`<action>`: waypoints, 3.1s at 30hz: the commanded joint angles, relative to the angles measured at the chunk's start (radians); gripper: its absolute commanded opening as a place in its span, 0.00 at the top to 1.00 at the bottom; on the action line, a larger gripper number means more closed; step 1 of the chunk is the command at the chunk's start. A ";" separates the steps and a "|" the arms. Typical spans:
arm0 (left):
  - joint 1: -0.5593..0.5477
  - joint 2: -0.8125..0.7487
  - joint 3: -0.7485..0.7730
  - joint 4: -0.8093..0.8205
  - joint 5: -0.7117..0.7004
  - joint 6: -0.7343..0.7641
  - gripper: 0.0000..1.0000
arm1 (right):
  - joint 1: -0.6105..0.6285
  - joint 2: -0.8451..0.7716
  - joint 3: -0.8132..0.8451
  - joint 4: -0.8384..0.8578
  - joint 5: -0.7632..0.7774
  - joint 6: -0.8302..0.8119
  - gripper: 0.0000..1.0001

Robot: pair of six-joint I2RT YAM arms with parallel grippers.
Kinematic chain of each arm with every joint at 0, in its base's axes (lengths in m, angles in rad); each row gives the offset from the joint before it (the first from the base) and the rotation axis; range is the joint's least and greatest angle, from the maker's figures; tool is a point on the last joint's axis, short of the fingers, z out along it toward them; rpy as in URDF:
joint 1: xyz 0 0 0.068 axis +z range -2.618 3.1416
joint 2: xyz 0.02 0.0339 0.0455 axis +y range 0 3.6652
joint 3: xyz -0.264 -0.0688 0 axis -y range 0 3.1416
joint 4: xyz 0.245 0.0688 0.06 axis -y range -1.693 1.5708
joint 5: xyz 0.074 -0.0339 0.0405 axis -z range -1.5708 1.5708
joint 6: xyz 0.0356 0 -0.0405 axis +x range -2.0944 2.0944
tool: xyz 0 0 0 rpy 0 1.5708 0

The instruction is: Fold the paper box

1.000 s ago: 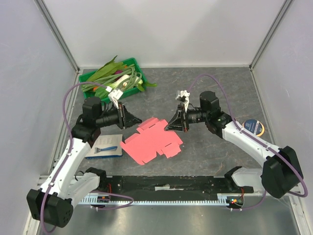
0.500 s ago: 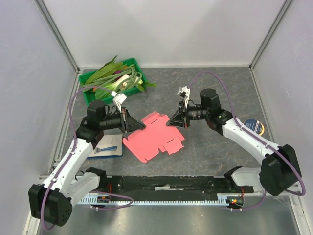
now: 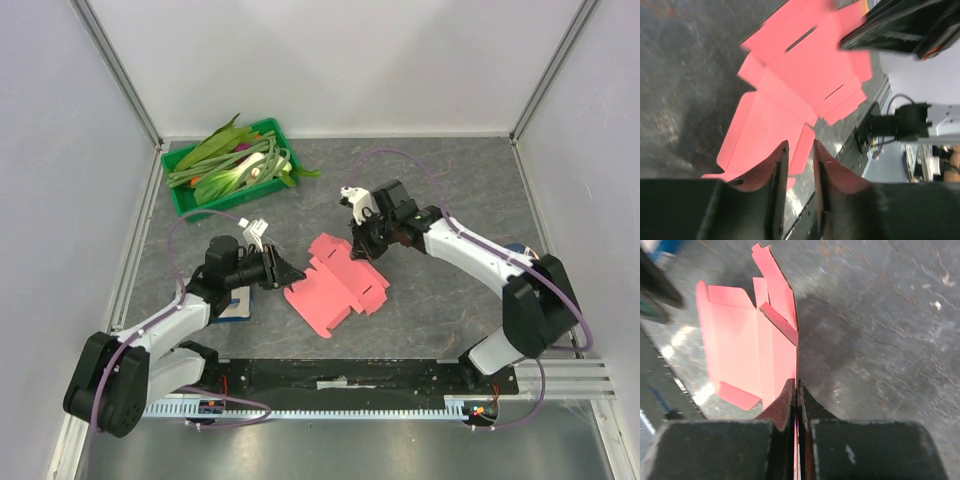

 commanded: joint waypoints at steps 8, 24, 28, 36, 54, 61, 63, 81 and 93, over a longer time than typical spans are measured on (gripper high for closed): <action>-0.059 0.137 0.213 0.142 -0.181 0.142 0.52 | 0.050 0.149 0.114 -0.140 0.312 -0.143 1.00; -0.141 0.454 0.305 0.319 -0.263 0.418 0.51 | 0.060 0.181 0.119 -0.117 0.262 -0.214 1.00; -0.141 0.542 0.357 0.280 -0.173 0.447 0.51 | 0.058 0.181 0.111 -0.110 0.245 -0.215 1.00; -0.141 0.614 0.355 0.329 -0.118 0.452 0.77 | 0.058 0.178 0.103 -0.073 0.236 -0.199 1.00; -0.144 0.401 0.212 0.406 -0.196 0.407 0.98 | 0.060 0.050 -0.030 0.073 0.280 -0.106 0.76; -0.145 0.309 0.245 0.325 -0.187 0.288 0.98 | 0.069 -0.051 -0.090 0.157 0.295 -0.096 1.00; -0.144 0.289 0.262 0.279 -0.202 0.256 0.98 | 0.083 -0.081 -0.119 0.192 0.365 -0.106 1.00; -0.147 0.190 0.325 0.059 -0.167 0.294 0.54 | 0.133 -0.171 -0.073 0.153 0.285 -0.257 1.00; -0.180 0.144 0.325 -0.024 -0.314 0.372 0.63 | 0.132 -0.173 -0.029 0.083 0.163 -0.260 1.00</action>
